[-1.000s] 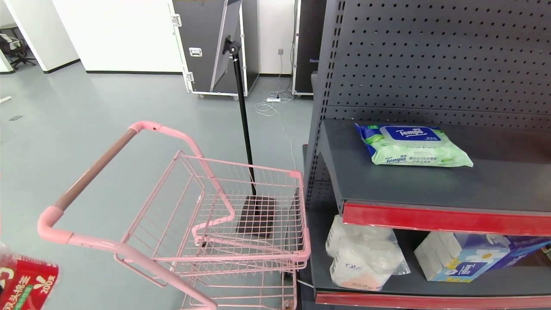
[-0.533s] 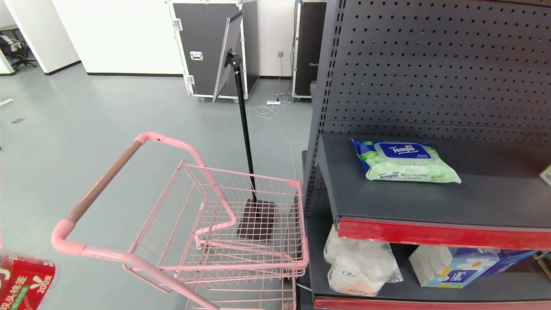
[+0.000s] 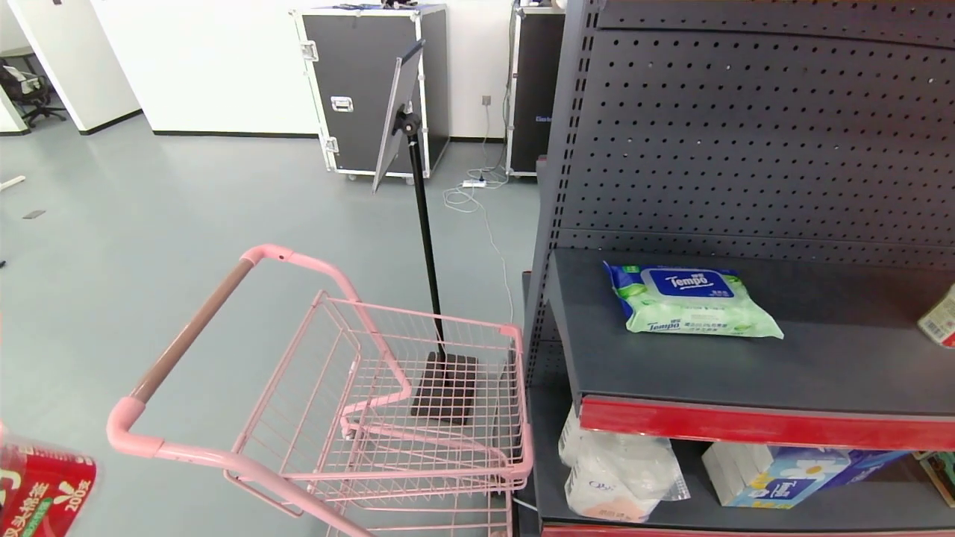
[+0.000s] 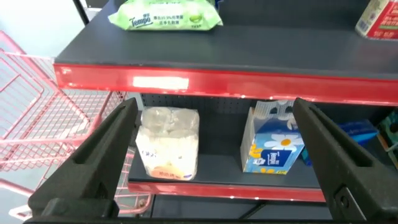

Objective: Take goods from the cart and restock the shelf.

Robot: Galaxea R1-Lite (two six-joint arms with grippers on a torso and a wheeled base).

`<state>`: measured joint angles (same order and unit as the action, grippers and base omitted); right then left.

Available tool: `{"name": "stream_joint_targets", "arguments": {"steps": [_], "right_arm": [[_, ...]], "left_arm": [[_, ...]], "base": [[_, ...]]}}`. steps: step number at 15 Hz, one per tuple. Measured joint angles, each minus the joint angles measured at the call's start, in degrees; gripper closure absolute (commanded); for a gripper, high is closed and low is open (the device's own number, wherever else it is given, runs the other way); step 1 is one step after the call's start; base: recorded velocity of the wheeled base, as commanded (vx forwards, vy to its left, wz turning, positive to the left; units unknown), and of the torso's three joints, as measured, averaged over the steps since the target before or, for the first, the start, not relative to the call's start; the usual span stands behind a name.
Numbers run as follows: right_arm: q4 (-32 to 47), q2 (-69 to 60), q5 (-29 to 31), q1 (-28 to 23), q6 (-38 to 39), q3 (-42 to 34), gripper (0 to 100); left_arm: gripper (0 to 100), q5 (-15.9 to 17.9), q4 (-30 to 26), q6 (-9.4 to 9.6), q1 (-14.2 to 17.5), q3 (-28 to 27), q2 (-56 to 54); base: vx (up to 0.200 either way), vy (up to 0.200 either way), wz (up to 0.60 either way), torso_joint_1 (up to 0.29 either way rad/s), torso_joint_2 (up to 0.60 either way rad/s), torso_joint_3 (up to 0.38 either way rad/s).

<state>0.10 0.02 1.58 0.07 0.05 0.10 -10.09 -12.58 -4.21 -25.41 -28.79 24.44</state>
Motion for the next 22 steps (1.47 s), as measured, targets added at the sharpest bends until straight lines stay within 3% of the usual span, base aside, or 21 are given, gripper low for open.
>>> {"name": "stream_joint_targets", "arguments": {"steps": [22], "right_arm": [[0.0, 0.0, -0.1, 0.0, -0.1, 0.0, 0]], "left_arm": [[100, 0.1, 0.2, 2.49, 0.0, 0.0, -1.1]], "base": [[0.0, -0.2, 0.0, 0.006, 0.0, 0.0]]}}
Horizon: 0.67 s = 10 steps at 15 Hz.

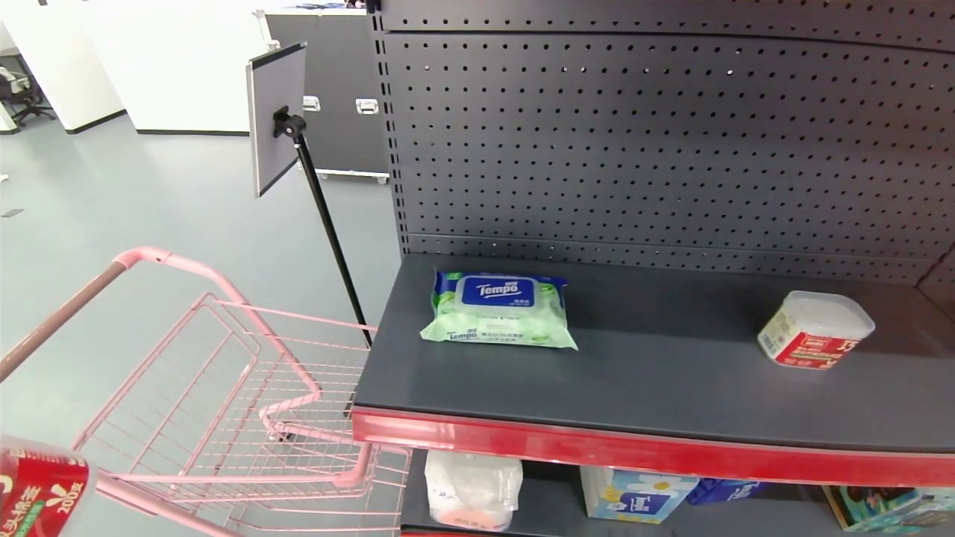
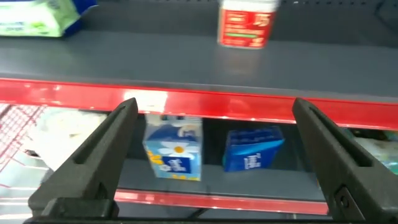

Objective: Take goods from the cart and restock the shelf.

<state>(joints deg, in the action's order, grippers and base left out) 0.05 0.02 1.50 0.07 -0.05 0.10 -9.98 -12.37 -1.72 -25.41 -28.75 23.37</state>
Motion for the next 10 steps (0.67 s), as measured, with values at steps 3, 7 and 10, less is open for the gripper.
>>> {"name": "stream_joint_targets", "arguments": {"steps": [3, 7, 10], "right_arm": [[0.0, 0.0, 0.0, 0.0, 0.0, 0.0, 0], [0.0, 0.0, 0.0, 0.0, 0.0, 0.0, 0], [0.0, 0.0, 0.0, 0.0, 0.0, 0.0, 0]], "left_arm": [[100, 0.0, 0.0, 0.0, 0.0, 0.0, -0.1], [100, 0.0, 0.0, 0.06, 0.0, 0.0, -0.1], [100, 0.1, 0.0, 0.77, 0.0, 0.0, -0.1]], "base": [[0.0, -0.2, 0.0, 0.002, 0.0, 0.004], [0.0, -0.2, 0.0, 0.002, 0.0, 0.001], [0.0, -0.2, 0.0, -0.001, 0.0, -0.002]]}}
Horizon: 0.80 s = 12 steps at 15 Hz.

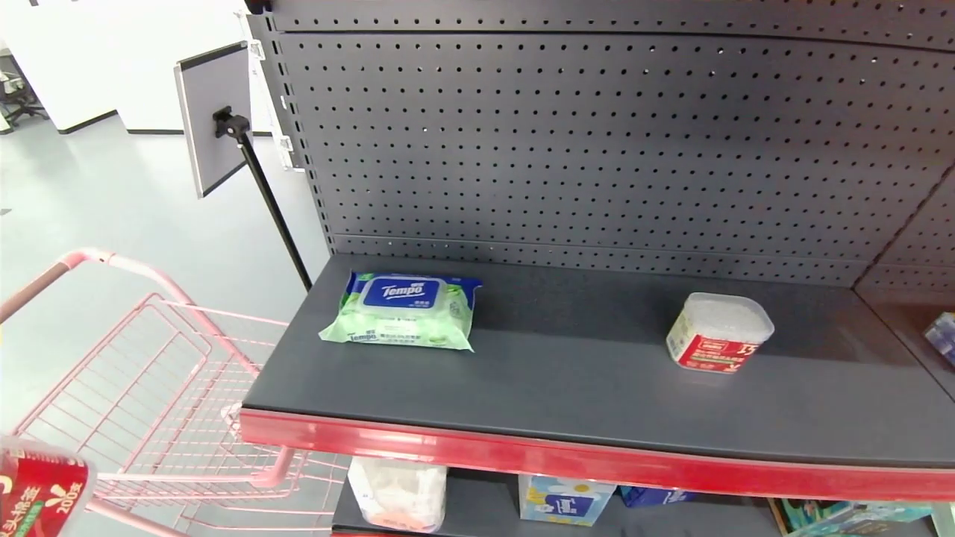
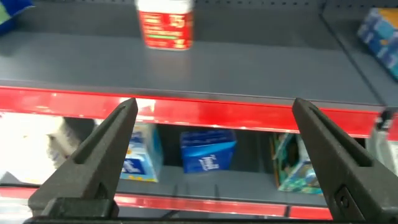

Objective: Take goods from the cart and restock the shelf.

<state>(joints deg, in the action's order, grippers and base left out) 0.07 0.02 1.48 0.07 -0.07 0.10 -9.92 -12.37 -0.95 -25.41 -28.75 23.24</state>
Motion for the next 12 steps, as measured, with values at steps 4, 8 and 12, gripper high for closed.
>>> {"name": "stream_joint_targets", "arguments": {"steps": [4, 8, 12], "right_arm": [[0.0, 0.0, 0.0, 0.0, 0.0, 0.0, 0], [0.0, 0.0, 0.0, 0.0, -0.1, 0.0, 0], [0.0, 0.0, -0.2, 0.0, -0.1, 0.0, 0]], "left_arm": [[100, 0.1, 0.0, 0.06, 0.0, 0.0, 0.0], [100, 0.1, 0.0, 0.06, 0.0, 0.0, 0.0], [100, 0.1, 0.0, 0.2, -0.1, 0.0, 0.1]], "base": [[0.0, -0.2, 0.0, 0.002, 0.0, -0.001], [0.0, -0.2, 0.0, 0.001, 0.0, 0.002], [0.0, -0.2, 0.0, 0.001, 0.0, 0.002]]}}
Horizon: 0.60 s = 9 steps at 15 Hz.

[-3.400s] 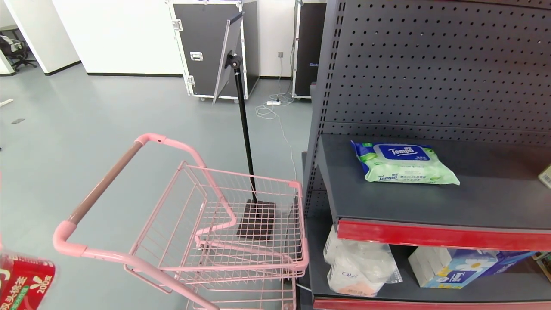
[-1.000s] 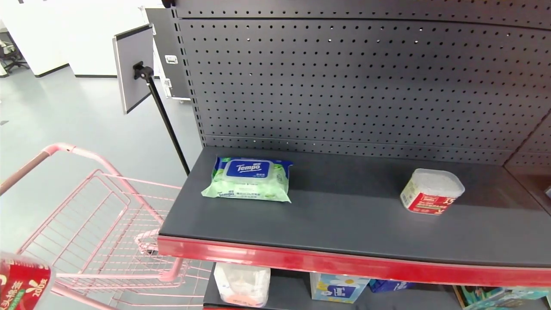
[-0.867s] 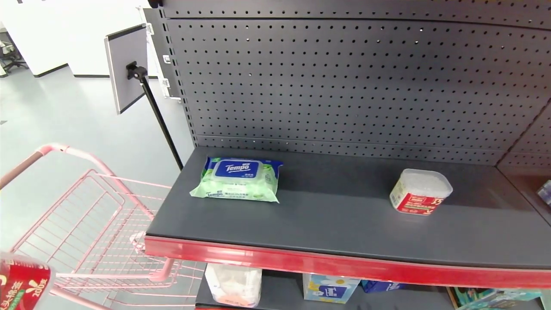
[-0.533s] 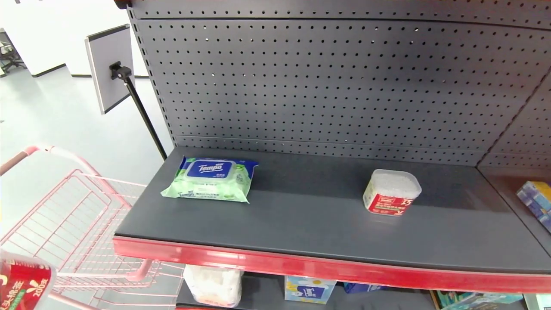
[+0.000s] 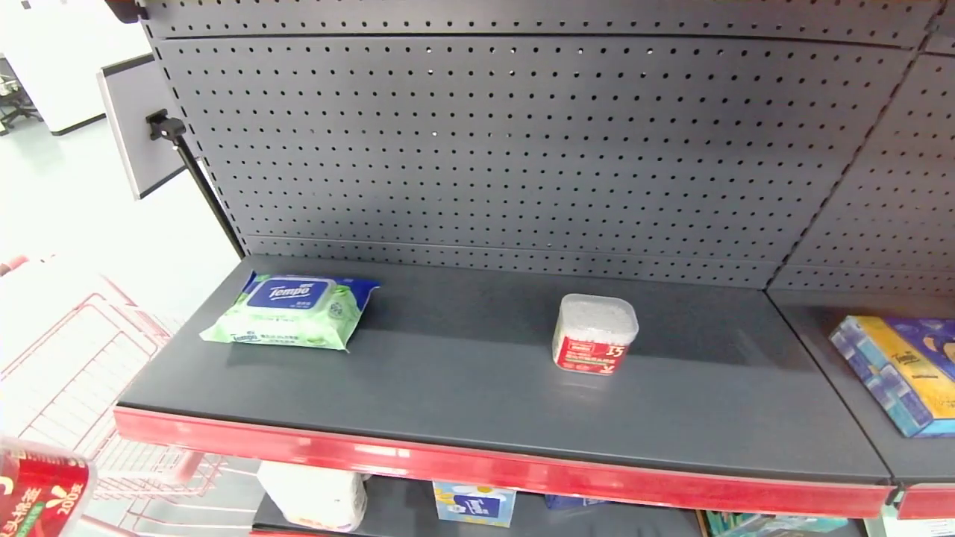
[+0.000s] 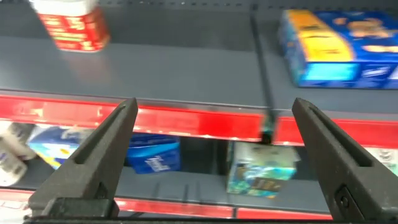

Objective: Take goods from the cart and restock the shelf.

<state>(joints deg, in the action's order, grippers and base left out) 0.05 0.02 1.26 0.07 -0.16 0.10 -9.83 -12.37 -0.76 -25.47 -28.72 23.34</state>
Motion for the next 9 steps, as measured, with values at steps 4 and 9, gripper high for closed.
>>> {"name": "stream_joint_targets", "arguments": {"steps": [4, 9], "right_arm": [[0.0, 0.1, -0.3, 0.1, -0.2, 0.0, 0], [-0.1, 1.9, -3.6, 0.9, -1.6, 0.9, 0]], "left_arm": [[100, 0.2, 0.0, 0.29, -0.2, 0.1, 0.2], [100, 2.0, 0.8, 0.6, -0.5, -0.1, 0.9]], "base": [[0.0, -0.1, 0.0, 0.0, 0.0, 0.0], [0.0, 0.0, 0.0, 0.0, 0.0, 0.0]]}}
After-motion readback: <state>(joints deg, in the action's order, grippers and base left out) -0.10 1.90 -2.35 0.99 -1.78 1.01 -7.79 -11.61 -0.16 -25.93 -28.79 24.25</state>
